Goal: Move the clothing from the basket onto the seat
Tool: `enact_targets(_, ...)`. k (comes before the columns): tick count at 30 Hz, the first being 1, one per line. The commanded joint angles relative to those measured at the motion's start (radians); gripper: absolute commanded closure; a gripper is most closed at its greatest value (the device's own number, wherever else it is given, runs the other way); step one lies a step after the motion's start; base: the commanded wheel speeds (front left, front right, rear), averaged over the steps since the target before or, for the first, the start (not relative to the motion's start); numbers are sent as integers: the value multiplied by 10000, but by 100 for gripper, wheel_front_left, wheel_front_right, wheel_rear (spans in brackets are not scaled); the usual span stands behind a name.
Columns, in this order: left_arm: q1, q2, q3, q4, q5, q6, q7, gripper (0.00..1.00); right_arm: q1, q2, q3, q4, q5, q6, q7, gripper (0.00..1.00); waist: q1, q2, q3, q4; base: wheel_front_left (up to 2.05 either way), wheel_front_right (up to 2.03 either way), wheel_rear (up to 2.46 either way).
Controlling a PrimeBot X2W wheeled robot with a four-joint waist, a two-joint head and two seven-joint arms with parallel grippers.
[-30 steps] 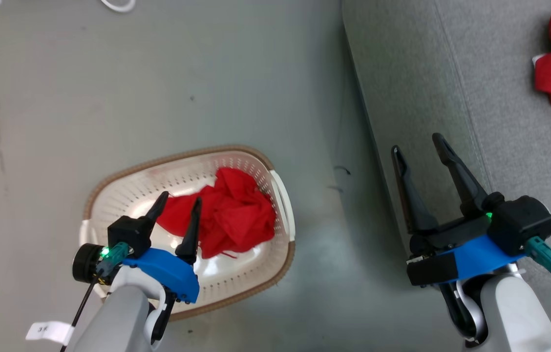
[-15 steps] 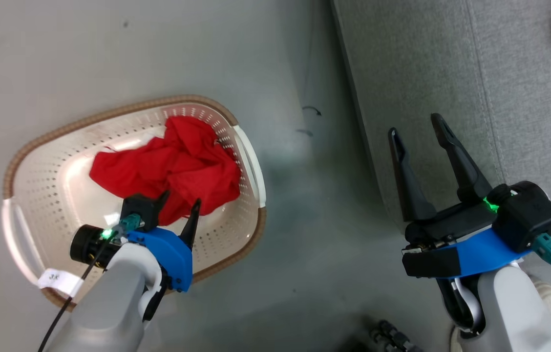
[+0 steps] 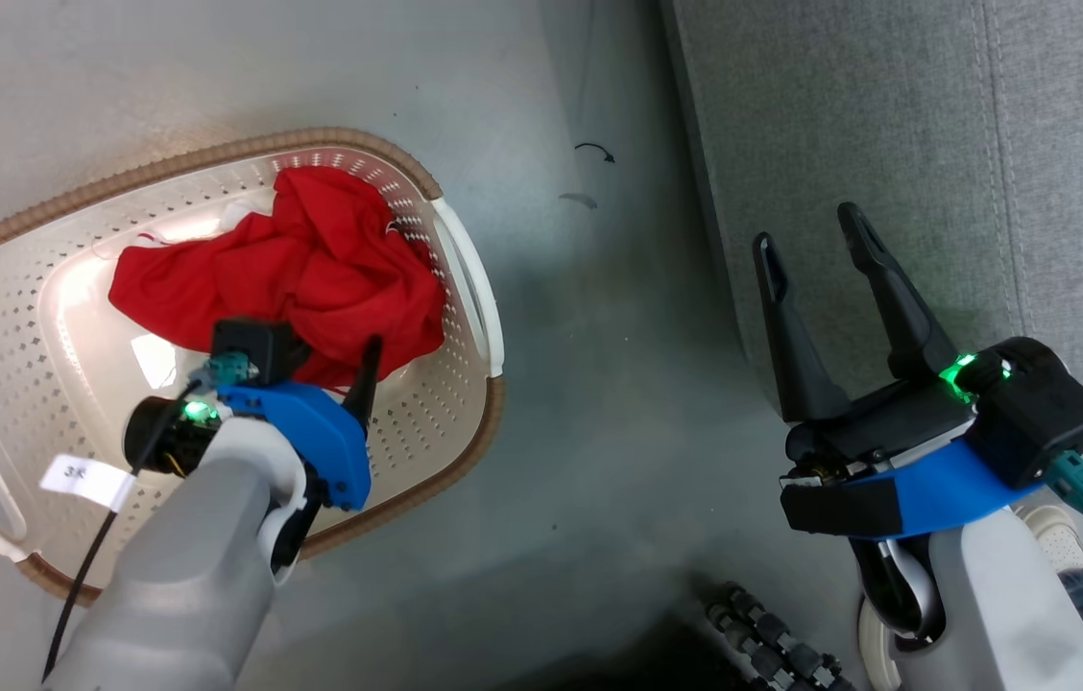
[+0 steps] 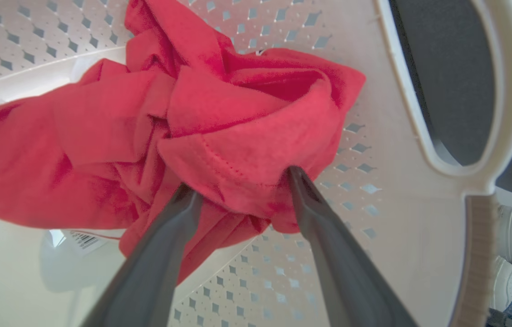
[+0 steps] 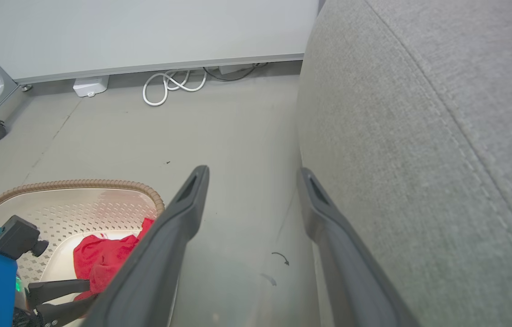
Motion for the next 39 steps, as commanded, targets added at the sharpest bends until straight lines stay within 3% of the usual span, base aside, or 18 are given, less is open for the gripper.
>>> enact_targets(1, -251, 80, -2, 35, -136, -4, -32, 0, -135, 12, 19, 7, 60, 5, -61, 0, -1, 0, 57, -11, 0, 0, 0)
enact_targets(12, -930, -111, -260, -27, -1521, -6, -443, 1, -169, 13, 80, 23, 99, 5, -127, 0, -1, 0, 326, 0, 0, 0, 0)
enact_targets(13, -978, -81, -356, 44, -1547, -4, -459, 42, -158, 13, 80, 18, 103, 5, -113, 0, -1, 0, 332, 8, 0, 0, 0)
enact_targets(14, -1028, -74, -443, 112, -1582, -4, -495, 63, -145, 13, 76, 9, 104, 5, -101, 0, -1, 0, 338, 19, 0, 0, 0)
enact_targets(15, -1072, -92, -511, 171, -1612, -4, -516, 96, -132, 13, 69, -1, 103, 5, -87, 0, -1, 0, 344, 28, 0, 0, 0)
enact_targets(16, -1110, -114, -573, 225, -1660, -6, -541, 100, -117, 13, 56, -12, 102, 5, -67, 0, -1, 0, 349, 38, 0, 0, 0)
enact_targets(30, -1436, -66, -1455, 559, -2326, -4, -861, 100, -264, 13, 81, 46, 22, 5, -26, 0, -1, 0, 236, 127, 0, 0, 0)
enact_targets(39, -1169, -134, -1893, 552, -2746, -4, -1128, 100, -329, 11, 87, 291, -160, 5, 14, 0, -1, 0, -544, 540, 0, 0, 0)
